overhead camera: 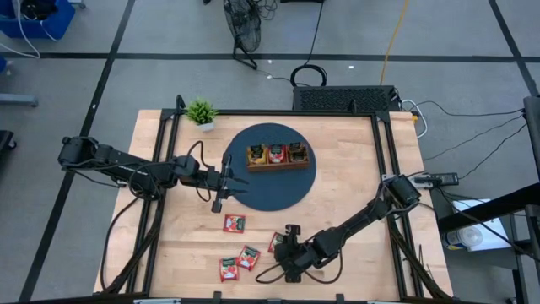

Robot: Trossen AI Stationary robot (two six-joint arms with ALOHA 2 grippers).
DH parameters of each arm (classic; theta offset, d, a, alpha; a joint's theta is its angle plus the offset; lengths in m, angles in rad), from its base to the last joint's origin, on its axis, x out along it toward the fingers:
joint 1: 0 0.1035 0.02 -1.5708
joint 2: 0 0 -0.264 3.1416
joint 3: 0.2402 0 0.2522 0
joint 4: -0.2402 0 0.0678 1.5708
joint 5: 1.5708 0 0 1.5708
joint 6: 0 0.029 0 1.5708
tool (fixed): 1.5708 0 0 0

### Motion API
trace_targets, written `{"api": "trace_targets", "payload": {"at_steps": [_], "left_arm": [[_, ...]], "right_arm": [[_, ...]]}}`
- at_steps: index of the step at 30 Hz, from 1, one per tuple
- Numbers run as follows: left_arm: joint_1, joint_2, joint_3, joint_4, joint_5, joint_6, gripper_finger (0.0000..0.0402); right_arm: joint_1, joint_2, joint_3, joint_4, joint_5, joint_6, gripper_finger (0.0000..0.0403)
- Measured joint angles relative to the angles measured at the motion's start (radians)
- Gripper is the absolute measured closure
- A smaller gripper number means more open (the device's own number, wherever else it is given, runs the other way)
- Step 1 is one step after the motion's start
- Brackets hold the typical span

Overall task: Pick & Place Tea
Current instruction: Put the red tea bag into the middle section of the wooden organizer

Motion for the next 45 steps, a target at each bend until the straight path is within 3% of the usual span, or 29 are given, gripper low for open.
{"api": "trace_targets", "payload": {"at_steps": [10,13,17,19,25,34,37,41,45], "left_arm": [[0.0,0.0,0.0,0.0,0.0,0.0,0.0289],[0.0,0.0,0.0,0.001,0.0,0.0,0.0289],[0.0,0.0,0.0,0.001,0.0,0.0,0.0289],[0.0,0.0,0.0,0.001,0.0,0.0,0.0289],[0.0,0.0,0.0,0.0,0.0,0.0,0.0289],[0.0,0.0,0.0,0.002,0.0,0.0,0.0289],[0.0,0.0,0.0,0.014,0.0,0.0,0.0289],[0.0,0.0,0.0,0.074,-0.001,-0.028,0.0289],[0.0,0.0,0.0,0.11,-0.01,-0.12,0.0289]], "right_arm": [[-0.001,0.069,0.005,-0.064,0.012,0.071,0.0221],[0.001,0.06,0.004,-0.106,0.01,0.073,0.0265],[0.019,0.042,0.003,-0.111,0.02,0.013,0.0363],[0.036,0.029,0.002,-0.112,0.042,-0.029,0.0387],[0.109,-0.033,-0.007,-0.203,0.271,-0.152,0.0393],[0.132,-0.063,-0.025,-0.195,0.992,-0.491,0.0394],[0.084,-0.063,-0.082,-0.146,1.161,-0.567,0.0394],[-0.019,-0.062,-0.144,-0.11,1.232,-0.605,0.0394],[-0.141,-0.062,-0.185,-0.042,1.157,-0.628,0.0394]]}}
